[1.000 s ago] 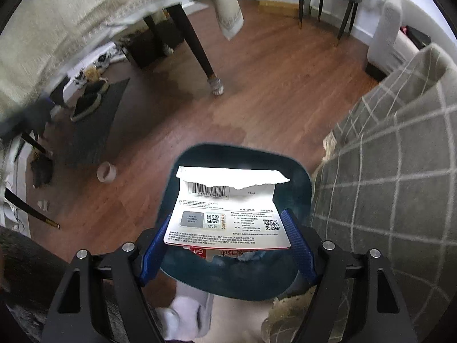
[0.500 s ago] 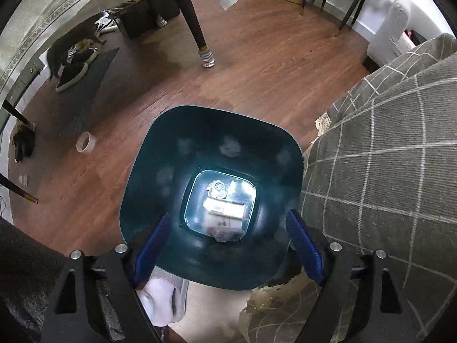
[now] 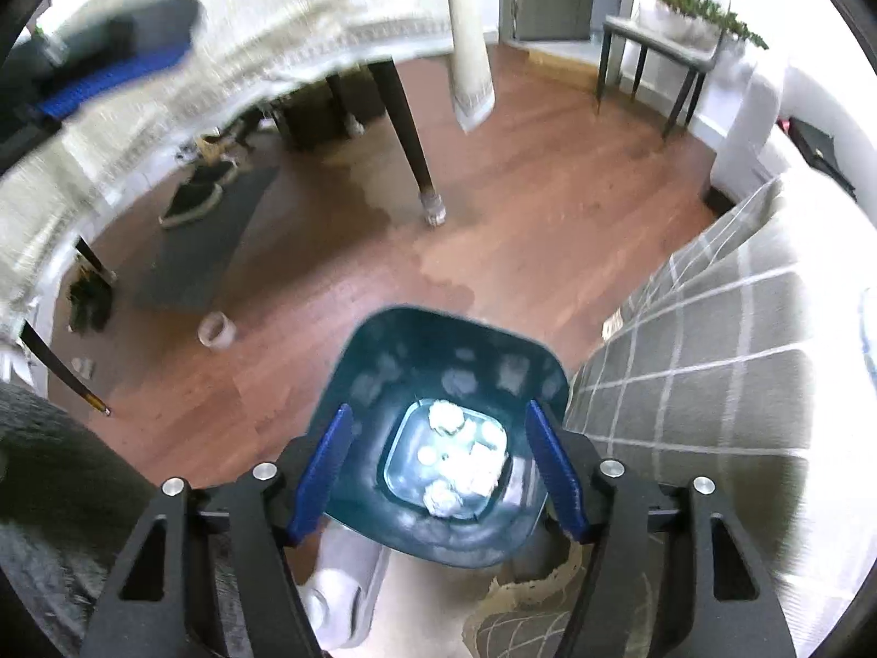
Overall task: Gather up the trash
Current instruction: 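Carry the printed card over the bin and release it with the right tool, then return both tools to the table toward the black box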
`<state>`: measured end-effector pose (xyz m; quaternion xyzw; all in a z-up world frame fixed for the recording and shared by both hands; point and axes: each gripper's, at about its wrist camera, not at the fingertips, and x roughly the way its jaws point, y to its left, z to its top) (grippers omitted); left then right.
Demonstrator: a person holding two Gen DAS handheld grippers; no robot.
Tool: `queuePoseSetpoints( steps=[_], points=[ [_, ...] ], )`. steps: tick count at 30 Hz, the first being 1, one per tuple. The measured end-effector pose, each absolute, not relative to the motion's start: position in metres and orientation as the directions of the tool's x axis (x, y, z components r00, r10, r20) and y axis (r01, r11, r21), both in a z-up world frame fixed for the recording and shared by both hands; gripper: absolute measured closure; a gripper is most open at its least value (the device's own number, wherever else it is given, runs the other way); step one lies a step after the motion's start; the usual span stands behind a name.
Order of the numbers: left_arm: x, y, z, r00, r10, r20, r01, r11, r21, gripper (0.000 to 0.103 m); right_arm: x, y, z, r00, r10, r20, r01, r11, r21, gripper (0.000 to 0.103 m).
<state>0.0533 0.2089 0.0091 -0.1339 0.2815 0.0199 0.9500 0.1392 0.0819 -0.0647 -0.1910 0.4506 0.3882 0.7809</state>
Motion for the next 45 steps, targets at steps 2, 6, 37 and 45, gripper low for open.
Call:
queuePoseSetpoints(
  steps=[2,6,37,45],
  points=[
    [0.055,0.207,0.011,0.845,-0.038,-0.533,-0.111,0.963,-0.246,0.071,0.141,0.076,-0.056,0.307,0.446,-0.840,-0.775,0.630,0.051,0.039],
    [0.056,0.203,0.016,0.856,-0.042,-0.515,-0.107,0.961,-0.255,0.068,0.143,0.060,-0.033,0.340,0.489,-0.803,-0.765,0.641,0.066,0.040],
    [0.109,0.072,0.021,0.817,-0.251,-0.520,0.117,0.954,-0.278,0.051,0.165,-0.103,0.018,0.607,0.390,-0.693,-0.535,0.845,0.007,0.040],
    [0.125,0.033,0.014,0.786,-0.313,-0.533,0.170,0.939,-0.299,0.051,0.167,-0.143,0.021,0.651,0.340,-0.679,-0.475,0.880,-0.014,0.040]
  ],
)
